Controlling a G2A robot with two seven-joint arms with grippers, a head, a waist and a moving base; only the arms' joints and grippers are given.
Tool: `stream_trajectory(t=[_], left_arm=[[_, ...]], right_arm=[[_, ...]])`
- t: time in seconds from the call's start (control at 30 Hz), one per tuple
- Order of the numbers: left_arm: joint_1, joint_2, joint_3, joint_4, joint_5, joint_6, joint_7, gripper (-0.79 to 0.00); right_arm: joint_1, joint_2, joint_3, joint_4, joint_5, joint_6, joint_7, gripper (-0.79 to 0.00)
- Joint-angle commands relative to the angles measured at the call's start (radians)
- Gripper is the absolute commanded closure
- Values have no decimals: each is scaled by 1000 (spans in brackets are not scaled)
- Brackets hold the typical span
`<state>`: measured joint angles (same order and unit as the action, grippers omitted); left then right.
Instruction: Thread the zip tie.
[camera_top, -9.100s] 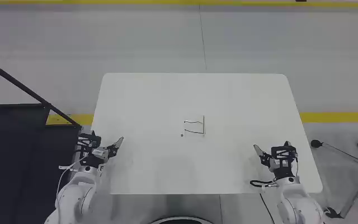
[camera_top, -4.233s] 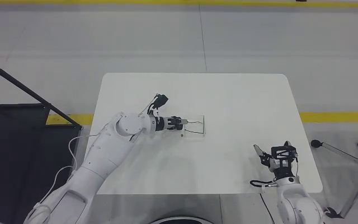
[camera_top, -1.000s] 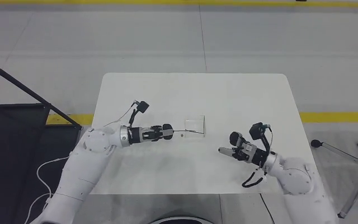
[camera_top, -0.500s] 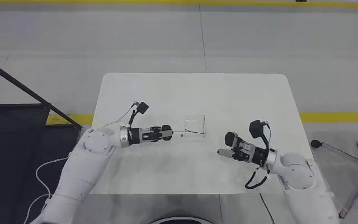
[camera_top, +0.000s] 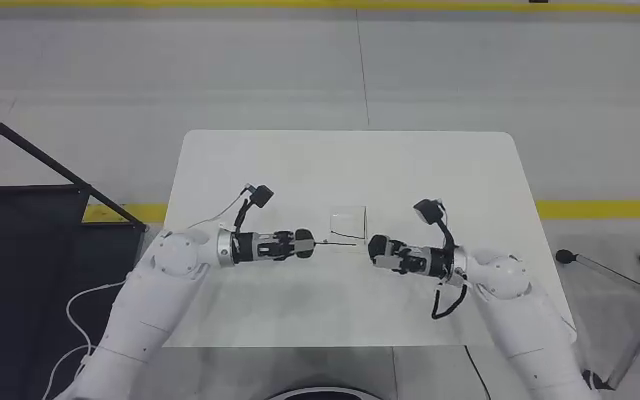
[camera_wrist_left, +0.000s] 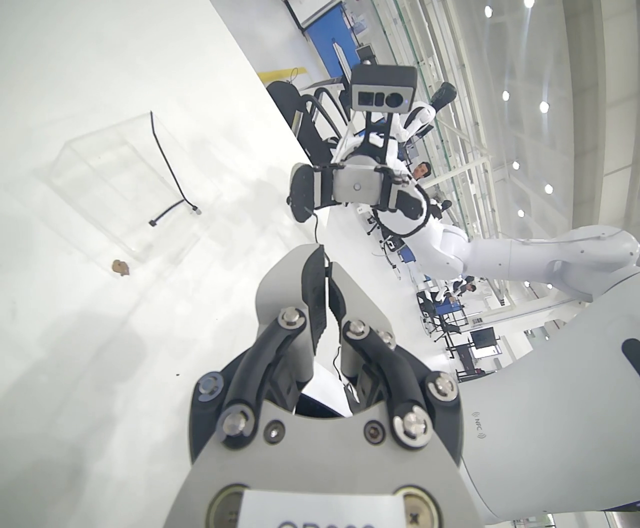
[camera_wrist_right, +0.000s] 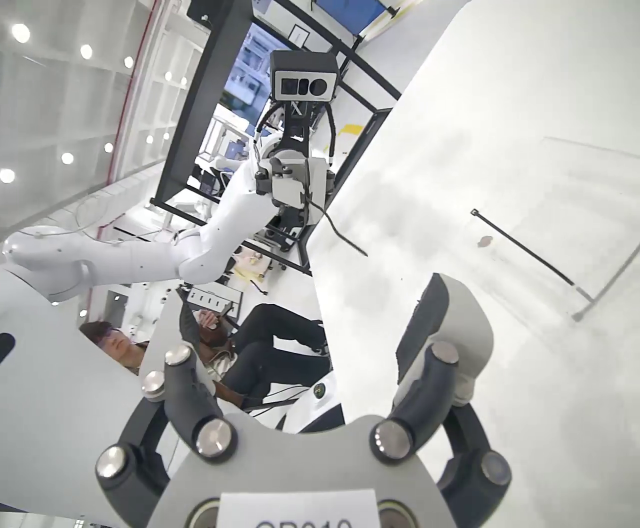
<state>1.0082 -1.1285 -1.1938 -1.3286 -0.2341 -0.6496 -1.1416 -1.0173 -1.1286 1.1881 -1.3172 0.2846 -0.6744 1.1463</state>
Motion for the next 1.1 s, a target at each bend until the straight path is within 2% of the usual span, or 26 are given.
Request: stream_trajectory(t=[0.0,0.13,0.3,0.47,0.5,0.57,1.07], left_arm=[[-5,0,8,3,-15,-7,-14,0],[-12,3,21,4,-31,-8,-21,0],[-16,9,29,3,-42,-11,-18,0],[-18,16,38,1,-48,-13,-16,0],[-19,18,40,1,-49,-13,-16,0],[-20,20,44,1,-49,-14,-15,0],[-36,33,78,16,-63,-23,-5,0]], right_arm=[[30,1,-34,28,35,5,5,-785],[73,6,-95,68,62,0,0,-763],[110,12,-161,98,79,-15,-16,-566],[139,21,-216,116,106,-24,-25,-483],[145,22,-226,119,110,-27,-27,-434],[156,26,-245,128,119,-32,-33,-391],[210,52,-349,165,166,-74,-74,-163]])
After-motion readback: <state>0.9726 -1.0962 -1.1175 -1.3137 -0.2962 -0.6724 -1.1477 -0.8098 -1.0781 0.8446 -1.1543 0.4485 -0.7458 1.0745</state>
